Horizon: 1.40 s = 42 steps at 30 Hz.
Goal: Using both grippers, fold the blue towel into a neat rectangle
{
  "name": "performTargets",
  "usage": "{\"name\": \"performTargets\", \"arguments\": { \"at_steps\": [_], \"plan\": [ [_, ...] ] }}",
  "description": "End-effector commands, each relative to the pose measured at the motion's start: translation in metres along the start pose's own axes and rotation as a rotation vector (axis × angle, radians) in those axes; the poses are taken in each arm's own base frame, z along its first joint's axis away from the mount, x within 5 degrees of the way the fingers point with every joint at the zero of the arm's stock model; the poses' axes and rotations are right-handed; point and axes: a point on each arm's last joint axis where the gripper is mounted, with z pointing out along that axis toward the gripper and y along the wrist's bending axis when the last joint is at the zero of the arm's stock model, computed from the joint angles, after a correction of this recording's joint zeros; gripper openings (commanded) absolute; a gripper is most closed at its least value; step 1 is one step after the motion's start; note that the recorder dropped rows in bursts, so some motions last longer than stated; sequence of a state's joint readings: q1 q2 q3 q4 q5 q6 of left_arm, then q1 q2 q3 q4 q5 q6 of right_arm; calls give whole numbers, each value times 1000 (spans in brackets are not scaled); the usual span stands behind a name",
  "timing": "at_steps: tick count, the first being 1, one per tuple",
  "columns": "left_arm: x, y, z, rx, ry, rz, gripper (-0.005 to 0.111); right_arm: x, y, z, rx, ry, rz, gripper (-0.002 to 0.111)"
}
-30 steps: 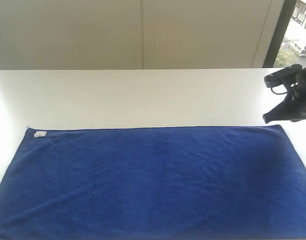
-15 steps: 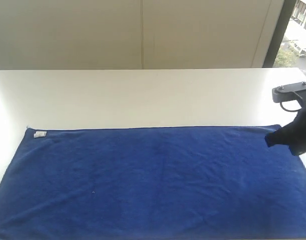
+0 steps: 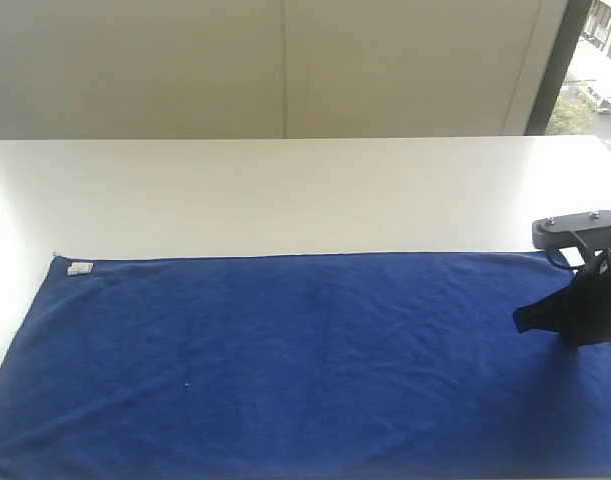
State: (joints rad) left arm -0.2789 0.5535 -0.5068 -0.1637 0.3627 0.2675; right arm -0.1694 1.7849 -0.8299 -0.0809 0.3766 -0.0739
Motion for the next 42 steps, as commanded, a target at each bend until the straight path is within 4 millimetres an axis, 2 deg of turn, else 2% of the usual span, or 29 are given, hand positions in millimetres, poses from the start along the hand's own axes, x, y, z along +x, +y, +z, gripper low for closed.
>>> {"name": "performTargets", "arguments": {
  "at_steps": [1,8,14,18,20,23,26,27,32,42],
  "plan": [
    [3,-2,0,12,11,-9,0,2,0,8,-2,15,1,0],
    [3,-1,0,11,8,-9,0,4,-5,10,59,37,-24,0],
    [3,-1,0,11,8,-9,0,-3,-12,6,114,66,-72,0],
    [3,-1,0,11,8,-9,0,-3,-20,7,127,61,-12,0],
    [2,-1,0,10,6,-9,0,-10,-20,0,122,19,8,0],
    [2,-2,0,12,5,-16,0,-25,-19,-29,105,-98,52,0],
    [2,-2,0,12,5,-20,0,-28,-28,-37,124,-81,47,2],
    [2,-2,0,18,2,-31,0,-27,-35,-33,133,-37,62,7],
    [2,-3,0,23,0,-41,0,-25,-49,-17,96,20,68,33],
    [2,-3,0,22,-2,-41,0,-19,-55,8,84,86,87,34]
  ]
}}
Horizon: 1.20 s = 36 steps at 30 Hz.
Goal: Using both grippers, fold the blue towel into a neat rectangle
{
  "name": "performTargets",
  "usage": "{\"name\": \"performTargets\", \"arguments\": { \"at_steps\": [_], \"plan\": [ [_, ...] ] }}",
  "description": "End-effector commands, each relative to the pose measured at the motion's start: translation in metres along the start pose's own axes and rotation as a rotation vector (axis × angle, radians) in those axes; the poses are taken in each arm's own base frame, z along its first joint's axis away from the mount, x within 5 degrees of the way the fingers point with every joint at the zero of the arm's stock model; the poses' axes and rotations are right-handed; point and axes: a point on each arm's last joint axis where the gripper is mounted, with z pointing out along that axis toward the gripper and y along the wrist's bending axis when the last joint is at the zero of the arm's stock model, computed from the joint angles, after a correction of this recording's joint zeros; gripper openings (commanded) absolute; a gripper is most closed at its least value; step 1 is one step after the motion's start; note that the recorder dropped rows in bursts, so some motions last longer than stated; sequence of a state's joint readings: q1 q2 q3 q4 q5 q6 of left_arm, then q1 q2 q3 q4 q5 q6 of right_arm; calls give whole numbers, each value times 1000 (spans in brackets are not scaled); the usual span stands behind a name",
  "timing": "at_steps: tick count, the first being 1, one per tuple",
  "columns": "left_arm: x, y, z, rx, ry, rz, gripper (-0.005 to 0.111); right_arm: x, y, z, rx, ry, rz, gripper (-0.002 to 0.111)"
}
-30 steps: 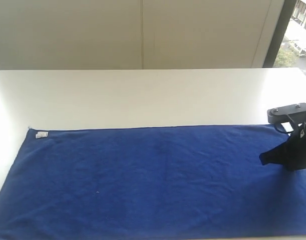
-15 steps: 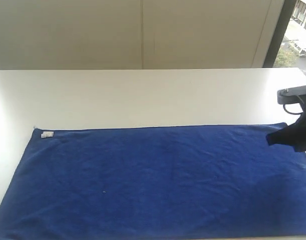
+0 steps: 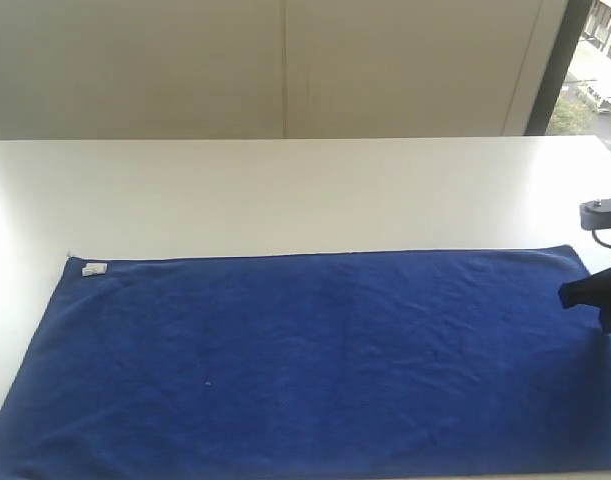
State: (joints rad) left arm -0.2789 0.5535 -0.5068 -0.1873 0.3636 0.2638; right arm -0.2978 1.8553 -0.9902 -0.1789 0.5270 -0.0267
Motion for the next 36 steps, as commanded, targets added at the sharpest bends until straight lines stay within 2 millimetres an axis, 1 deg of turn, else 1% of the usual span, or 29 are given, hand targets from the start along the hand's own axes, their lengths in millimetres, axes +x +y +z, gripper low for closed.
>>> {"name": "performTargets", "arguments": {
  "at_steps": [1,5,7,10,12,15,19,22,27,29,31,34,36],
  "plan": [
    [2,-1,0,11,2,-17,0,0,-3,8,-3,16,-3,34],
    [2,-1,0,11,2,-17,0,3,0,20,-27,51,-31,34],
    [2,-1,0,11,2,-17,0,5,1,24,-40,67,-49,32],
    [2,-1,0,11,2,-17,0,6,2,26,-43,85,-52,22],
    [2,-1,0,11,2,-17,0,7,2,26,-43,87,-52,12],
    [2,-1,0,11,2,-17,0,7,1,26,-41,87,-56,0],
    [2,-1,0,11,2,-17,0,6,1,24,-36,84,-40,0],
    [2,-1,0,11,2,-17,0,5,-4,17,-3,74,-34,0],
    [2,-1,0,11,2,-17,0,2,-6,5,0,37,-23,0],
    [2,-2,0,12,2,-19,0,1,-4,3,-24,35,-30,3],
    [2,-2,0,12,2,-19,0,-1,-2,0,-55,41,-43,12],
    [2,-2,0,14,0,-23,0,-6,0,-5,-94,34,-52,36],
    [2,-2,0,14,0,-23,0,-7,0,-5,-93,28,-61,47]
  ]
}}
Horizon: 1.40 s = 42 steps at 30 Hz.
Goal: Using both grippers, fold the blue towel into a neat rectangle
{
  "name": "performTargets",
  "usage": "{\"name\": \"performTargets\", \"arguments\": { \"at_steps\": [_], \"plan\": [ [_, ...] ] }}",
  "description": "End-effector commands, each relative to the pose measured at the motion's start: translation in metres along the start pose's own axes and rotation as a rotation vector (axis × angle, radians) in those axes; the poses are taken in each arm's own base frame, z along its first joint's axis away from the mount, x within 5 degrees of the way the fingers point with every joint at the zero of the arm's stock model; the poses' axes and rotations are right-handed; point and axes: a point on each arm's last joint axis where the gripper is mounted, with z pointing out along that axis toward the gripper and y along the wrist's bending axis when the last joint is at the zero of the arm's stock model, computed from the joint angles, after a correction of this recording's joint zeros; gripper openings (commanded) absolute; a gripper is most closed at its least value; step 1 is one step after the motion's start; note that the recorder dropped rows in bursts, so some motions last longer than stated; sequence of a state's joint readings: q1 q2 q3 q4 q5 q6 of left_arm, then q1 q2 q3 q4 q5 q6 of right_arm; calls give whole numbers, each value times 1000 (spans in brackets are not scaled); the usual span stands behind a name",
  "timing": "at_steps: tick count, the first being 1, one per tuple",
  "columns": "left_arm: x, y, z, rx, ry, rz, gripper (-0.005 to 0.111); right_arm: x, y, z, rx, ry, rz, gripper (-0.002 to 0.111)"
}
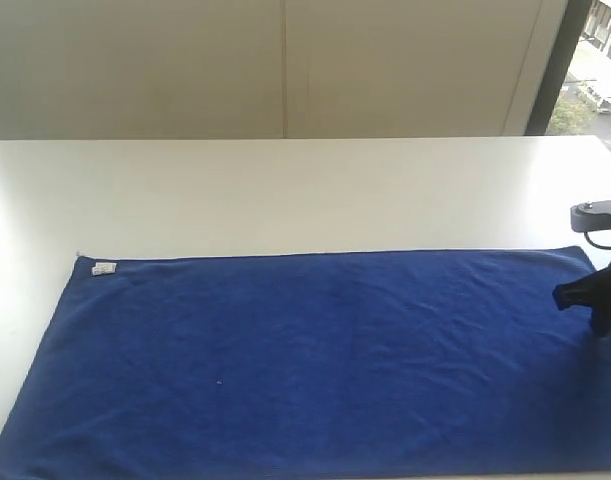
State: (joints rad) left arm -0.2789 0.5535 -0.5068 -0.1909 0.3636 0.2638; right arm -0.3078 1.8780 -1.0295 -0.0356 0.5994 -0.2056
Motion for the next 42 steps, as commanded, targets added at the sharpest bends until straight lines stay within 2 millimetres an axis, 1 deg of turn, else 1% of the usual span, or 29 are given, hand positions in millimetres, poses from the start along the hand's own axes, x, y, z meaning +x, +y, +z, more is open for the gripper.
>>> {"name": "performTargets", "arguments": {
  "at_steps": [1,4,9,12,20,22,26,29,31,34,36,39,42],
  "plan": [
    [2,-2,0,13,1,-20,0,-3,-4,-7,-8,-20,-20,49],
    [2,-2,0,13,1,-20,0,-4,-9,-7,10,-33,-28,48],
    [2,-2,0,13,1,-20,0,0,-25,-7,25,-46,19,48],
    [2,-2,0,13,1,-20,0,2,-30,-4,18,-39,47,48],
    [2,-2,0,13,1,-20,0,4,-26,11,-52,-11,45,48],
    [2,-2,0,13,1,-20,0,4,-25,12,-54,-4,45,46],
    [2,-2,0,13,1,-20,0,6,-25,17,-62,18,45,39],
    [2,-2,0,13,1,-20,0,8,-24,21,-74,41,47,32],
    [2,-2,0,13,1,-20,0,9,-23,22,-75,46,47,24],
    [2,-2,0,13,1,-20,0,9,-23,22,-81,50,56,8],
    [2,-2,0,13,1,-20,0,9,-23,22,-83,50,58,0],
    [2,-2,0,13,1,-20,0,8,-25,19,-64,54,79,0],
    [2,-2,0,14,1,-22,0,8,-27,8,-31,40,91,0]
  ]
}}
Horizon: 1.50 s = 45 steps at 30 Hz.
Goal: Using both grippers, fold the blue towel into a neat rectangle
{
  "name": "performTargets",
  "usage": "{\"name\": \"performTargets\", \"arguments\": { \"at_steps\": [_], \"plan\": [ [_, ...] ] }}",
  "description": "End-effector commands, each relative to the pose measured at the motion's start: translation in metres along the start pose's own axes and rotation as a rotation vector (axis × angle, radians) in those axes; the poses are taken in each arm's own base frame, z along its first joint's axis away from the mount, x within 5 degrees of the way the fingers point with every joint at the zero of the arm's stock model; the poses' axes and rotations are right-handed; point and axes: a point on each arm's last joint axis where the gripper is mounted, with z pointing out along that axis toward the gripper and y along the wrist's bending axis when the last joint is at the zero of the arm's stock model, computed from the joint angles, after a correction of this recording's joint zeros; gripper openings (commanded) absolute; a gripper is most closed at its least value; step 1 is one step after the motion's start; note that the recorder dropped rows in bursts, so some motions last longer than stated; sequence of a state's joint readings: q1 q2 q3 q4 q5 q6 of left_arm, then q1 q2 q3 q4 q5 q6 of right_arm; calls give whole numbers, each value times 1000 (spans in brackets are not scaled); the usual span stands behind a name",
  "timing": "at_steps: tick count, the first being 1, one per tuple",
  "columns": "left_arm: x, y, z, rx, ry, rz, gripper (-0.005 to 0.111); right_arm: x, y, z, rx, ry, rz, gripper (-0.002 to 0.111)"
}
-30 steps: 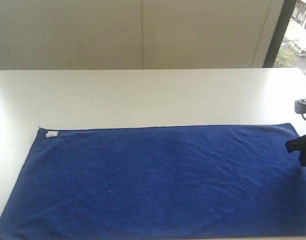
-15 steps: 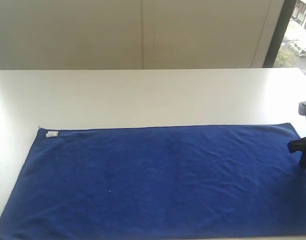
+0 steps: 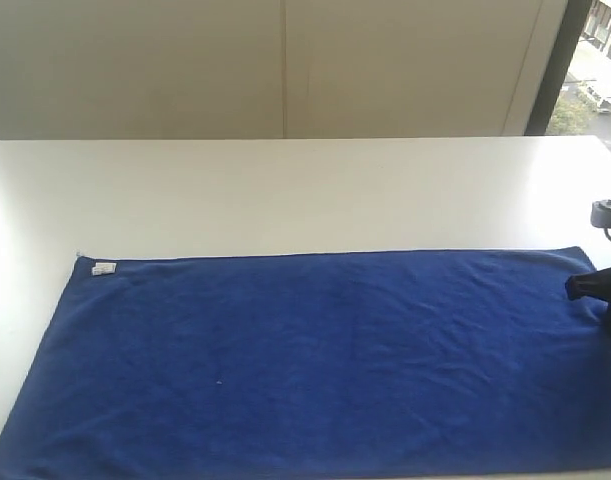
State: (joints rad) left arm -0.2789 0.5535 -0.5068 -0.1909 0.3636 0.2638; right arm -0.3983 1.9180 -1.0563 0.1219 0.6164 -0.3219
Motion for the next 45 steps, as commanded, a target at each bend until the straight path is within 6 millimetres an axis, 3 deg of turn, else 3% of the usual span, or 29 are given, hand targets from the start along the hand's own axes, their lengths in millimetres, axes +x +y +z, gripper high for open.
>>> {"name": "performTargets", "arguments": {
  "at_steps": [1,6,10,13,14,15,16,23,25,26,27,31,34,41,45],
  "plan": [
    [2,-2,0,16,0,-27,0,4,-5,-7,51,14,-7,0],
    [1,-4,0,37,-10,-64,0,-2,11,-32,46,-61,-32,0],
    [0,-5,0,48,-14,-82,0,-5,43,-39,11,-71,-101,0],
    [0,-5,0,48,-14,-82,0,-7,78,-40,-31,-64,-180,0],
    [0,-5,0,49,-14,-84,0,-8,107,-42,-79,-75,-219,0],
    [0,-5,0,49,-14,-84,0,-9,122,-43,-103,-80,-242,0],
    [0,-5,0,49,-14,-84,0,-10,153,-48,-160,-110,-282,0],
    [0,-5,0,49,-14,-84,0,-3,267,-67,-281,-182,-488,0],
    [0,-5,0,49,-14,-84,0,6,323,-67,-340,-188,-553,0],
    [0,-5,0,49,-14,-84,0,8,335,-68,-358,-189,-565,0],
    [0,-5,0,49,-14,-82,0,13,360,-69,-396,-193,-593,0],
    [1,-5,0,46,-13,-70,0,27,419,-72,-476,-213,-660,0],
    [1,-5,0,46,-13,-70,0,30,446,-70,-505,-200,-671,0],
    [0,-4,0,42,-19,-69,0,35,483,-70,-577,-218,-683,0],
    [0,-4,0,41,-19,-67,0,34,489,-61,-579,-227,-678,0]
  ]
}}
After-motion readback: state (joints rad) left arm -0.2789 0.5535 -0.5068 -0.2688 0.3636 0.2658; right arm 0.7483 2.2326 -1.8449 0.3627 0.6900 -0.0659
